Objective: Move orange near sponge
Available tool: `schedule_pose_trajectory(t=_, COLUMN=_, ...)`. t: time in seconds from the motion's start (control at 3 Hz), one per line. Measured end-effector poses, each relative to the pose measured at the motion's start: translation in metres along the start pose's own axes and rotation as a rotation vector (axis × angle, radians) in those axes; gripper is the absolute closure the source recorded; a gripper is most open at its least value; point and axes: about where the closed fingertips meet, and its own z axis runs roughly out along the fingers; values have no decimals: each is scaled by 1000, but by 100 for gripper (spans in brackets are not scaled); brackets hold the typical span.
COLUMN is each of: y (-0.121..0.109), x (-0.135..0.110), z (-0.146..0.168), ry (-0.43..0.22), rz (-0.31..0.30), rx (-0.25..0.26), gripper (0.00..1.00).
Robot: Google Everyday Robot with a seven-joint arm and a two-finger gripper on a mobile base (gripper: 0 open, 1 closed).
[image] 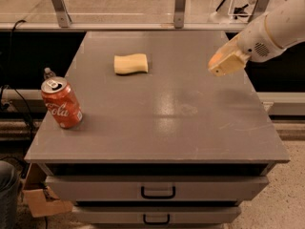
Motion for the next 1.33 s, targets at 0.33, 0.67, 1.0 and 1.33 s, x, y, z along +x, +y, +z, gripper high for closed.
schedule_pose_trajectory(t=0.33, y=-1, x=-2, z=-1, ry=-6, rz=-18, rx=2, gripper=100)
schedule_pose_trajectory(t=0.67, y=-4, x=-8, z=15, ry=-11, rz=-41, rx=-16, gripper=100)
schedule_pose_trajectory(t=1.0, y=-13, x=-22, z=51, ry=-2, rz=-105, rx=-71, gripper=100)
schedule_pose_trajectory(t=1.33, y=-14, x=-46, z=96, ry=4, rz=-183, rx=-148, gripper=100)
